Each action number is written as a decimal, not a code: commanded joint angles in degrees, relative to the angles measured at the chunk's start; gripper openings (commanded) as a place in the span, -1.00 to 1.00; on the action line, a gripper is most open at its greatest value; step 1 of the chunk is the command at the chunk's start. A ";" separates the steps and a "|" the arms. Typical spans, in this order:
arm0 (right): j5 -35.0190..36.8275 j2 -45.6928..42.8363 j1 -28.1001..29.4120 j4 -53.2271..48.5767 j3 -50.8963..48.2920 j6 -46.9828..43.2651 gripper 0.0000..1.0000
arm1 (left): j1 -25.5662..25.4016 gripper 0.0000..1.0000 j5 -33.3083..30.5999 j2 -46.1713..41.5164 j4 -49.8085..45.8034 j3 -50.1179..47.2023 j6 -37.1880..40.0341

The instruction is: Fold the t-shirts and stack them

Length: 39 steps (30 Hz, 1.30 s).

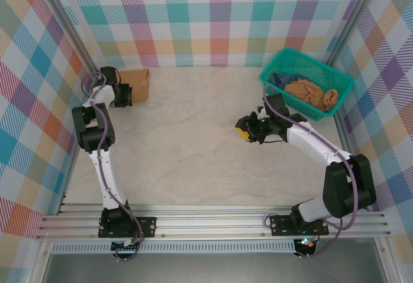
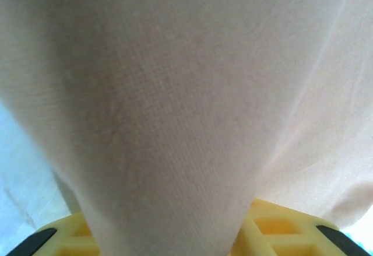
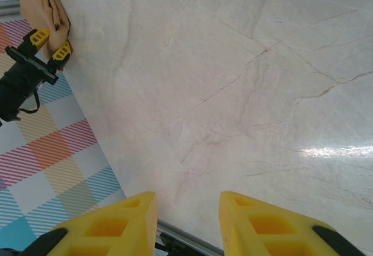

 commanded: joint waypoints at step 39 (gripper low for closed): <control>50.02 -37.26 -3.22 23.36 -29.07 -50.07 0.99 | -25.46 1.00 -39.66 -78.53 16.94 -73.91 57.91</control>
